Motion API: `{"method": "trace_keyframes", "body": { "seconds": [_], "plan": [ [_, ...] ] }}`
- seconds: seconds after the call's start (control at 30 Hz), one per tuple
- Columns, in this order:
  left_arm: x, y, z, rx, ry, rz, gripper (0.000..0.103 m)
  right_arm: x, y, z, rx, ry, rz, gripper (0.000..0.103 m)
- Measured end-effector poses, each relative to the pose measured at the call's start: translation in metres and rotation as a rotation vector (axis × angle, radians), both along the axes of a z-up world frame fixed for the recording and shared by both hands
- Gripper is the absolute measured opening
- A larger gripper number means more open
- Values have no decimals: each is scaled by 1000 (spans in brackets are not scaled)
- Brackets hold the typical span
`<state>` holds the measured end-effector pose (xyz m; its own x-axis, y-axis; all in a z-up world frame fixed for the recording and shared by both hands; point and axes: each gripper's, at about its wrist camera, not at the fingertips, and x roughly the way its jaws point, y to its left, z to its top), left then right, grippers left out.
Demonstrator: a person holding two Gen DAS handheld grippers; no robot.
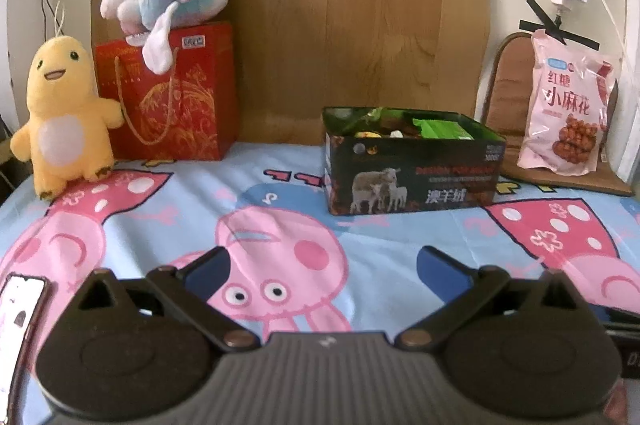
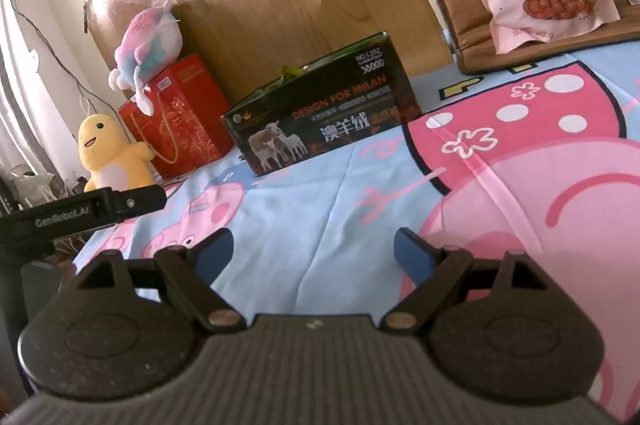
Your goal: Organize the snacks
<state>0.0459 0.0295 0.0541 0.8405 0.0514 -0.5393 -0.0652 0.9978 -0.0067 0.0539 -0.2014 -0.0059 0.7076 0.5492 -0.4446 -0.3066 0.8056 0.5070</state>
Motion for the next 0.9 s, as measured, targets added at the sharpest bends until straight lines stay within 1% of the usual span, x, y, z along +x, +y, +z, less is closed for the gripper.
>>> {"method": "trace_keyframes", "body": {
  "seconds": [0.2,0.33,0.5,0.63,0.7,0.77,0.9],
  "plan": [
    [2,-4,-6,1,30,-20,103,-1,1,0,-2,-2,9,90],
    [3,-5,-7,1,35,-28,103,-1,2,1,-7,-5,14,90],
    [-1,1,-3,-30,6,-31,103,-1,3,1,-14,-6,21,90],
    [-3,7,2,-49,-18,-10,103,-2,4,2,-25,-5,28,90],
    [-2,9,4,-33,-18,22,103,-1,4,2,-27,4,31,90],
    [2,8,5,-3,5,43,103,-2,6,4,-38,12,34,90],
    [11,2,9,56,32,46,103,-3,12,14,-83,33,62,91]
  ]
}}
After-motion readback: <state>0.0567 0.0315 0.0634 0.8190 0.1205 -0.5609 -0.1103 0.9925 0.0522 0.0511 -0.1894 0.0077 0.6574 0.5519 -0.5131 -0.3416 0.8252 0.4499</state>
